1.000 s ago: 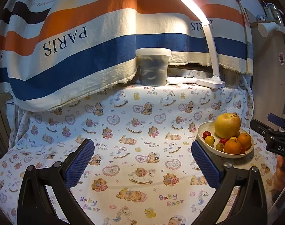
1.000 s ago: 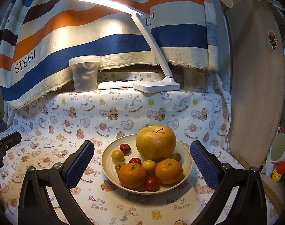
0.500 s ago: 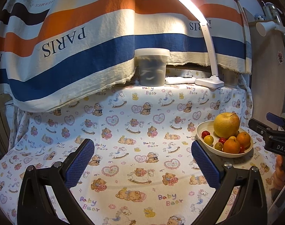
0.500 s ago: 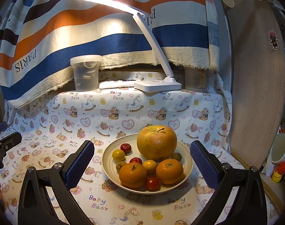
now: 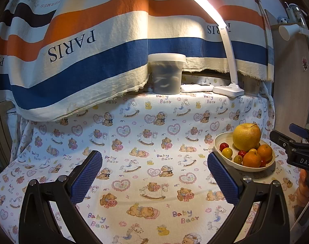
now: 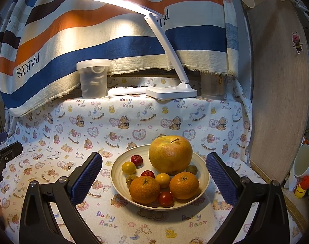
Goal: Organize fruits
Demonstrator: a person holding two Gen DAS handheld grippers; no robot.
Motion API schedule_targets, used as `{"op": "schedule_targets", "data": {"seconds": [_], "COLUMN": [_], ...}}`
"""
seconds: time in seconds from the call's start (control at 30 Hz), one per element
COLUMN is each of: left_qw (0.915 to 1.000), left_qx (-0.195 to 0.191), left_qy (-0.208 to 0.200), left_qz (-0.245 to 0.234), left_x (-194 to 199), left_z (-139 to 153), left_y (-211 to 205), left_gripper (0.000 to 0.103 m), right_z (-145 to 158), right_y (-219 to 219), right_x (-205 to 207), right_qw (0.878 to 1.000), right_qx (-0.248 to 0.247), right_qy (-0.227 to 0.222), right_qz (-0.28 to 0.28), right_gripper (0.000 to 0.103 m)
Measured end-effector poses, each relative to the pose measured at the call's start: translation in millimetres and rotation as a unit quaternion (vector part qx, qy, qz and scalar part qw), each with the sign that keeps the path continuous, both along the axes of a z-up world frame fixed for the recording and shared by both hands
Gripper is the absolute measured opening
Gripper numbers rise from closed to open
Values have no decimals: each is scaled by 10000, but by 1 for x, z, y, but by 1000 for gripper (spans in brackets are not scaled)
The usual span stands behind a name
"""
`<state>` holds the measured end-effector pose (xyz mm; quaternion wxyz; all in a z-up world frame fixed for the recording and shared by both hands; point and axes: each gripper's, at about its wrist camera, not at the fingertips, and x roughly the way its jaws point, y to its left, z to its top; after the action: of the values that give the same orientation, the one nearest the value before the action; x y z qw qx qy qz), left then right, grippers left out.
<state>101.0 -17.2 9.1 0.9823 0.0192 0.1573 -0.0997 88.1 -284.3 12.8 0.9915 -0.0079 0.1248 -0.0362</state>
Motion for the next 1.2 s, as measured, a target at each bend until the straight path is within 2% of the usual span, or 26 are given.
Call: {"op": "schedule_targets", "data": {"seconds": [1.2], "left_qw": [10000], "left_qx": [8], "left_qy": [0], "left_qz": [-8], "left_x": [-1], "left_z": [-1], "left_y": [-1], "left_gripper": [103], "right_z": [-1], "right_y": [1], "right_x": [1], "right_qw": [10000], "right_qx": [-3], "right_qy": [14], "right_qz": [5], "right_gripper": [103]}}
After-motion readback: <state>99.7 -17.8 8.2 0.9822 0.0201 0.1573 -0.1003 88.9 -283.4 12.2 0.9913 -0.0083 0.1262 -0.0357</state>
